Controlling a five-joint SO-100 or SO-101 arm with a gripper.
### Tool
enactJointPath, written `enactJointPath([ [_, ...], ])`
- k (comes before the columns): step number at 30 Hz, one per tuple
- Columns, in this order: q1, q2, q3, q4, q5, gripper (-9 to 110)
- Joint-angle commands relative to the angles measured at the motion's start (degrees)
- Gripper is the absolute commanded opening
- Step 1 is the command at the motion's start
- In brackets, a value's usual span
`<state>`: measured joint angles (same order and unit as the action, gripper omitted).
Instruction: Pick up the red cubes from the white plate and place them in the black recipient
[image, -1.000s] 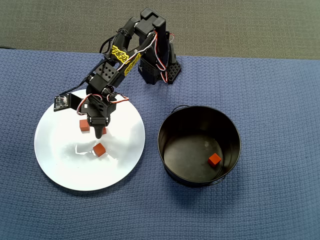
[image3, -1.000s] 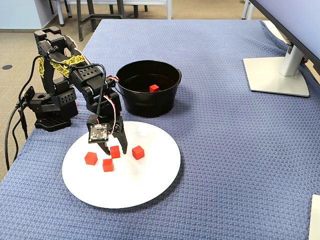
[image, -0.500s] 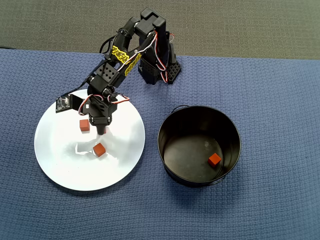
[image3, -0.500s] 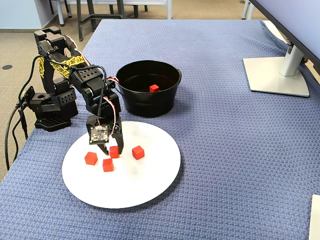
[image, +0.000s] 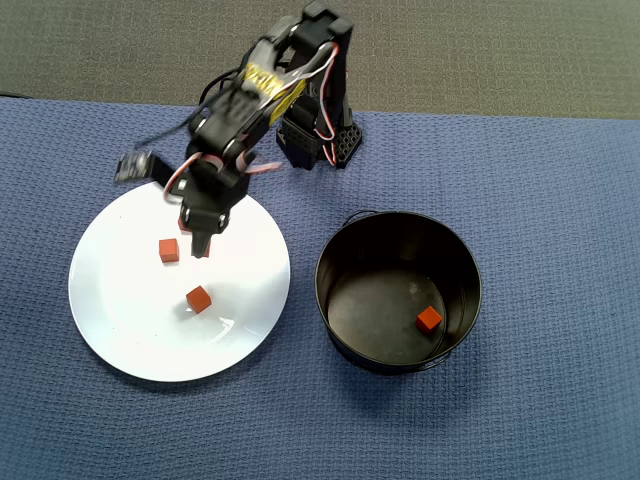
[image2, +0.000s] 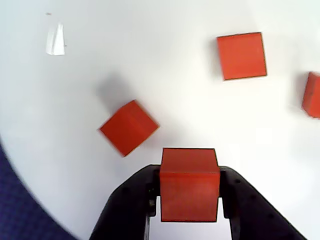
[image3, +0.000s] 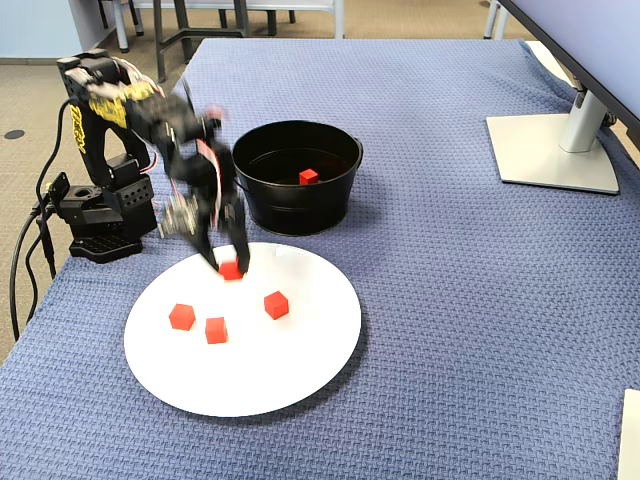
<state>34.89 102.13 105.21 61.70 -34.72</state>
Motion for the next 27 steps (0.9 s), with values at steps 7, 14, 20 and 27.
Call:
enactJointPath([
  [7, -23.99, 13.27, -7.56, 5.01, 30.5, 0],
  [14, -46.41, 14.41, -3.25, 2.99, 35.6, 0],
  [20, -60.03, 16.17, -1.32, 10.2, 21.71, 35],
  [27, -37.53, 16.96, 0.26, 9.4, 14.85, 32],
])
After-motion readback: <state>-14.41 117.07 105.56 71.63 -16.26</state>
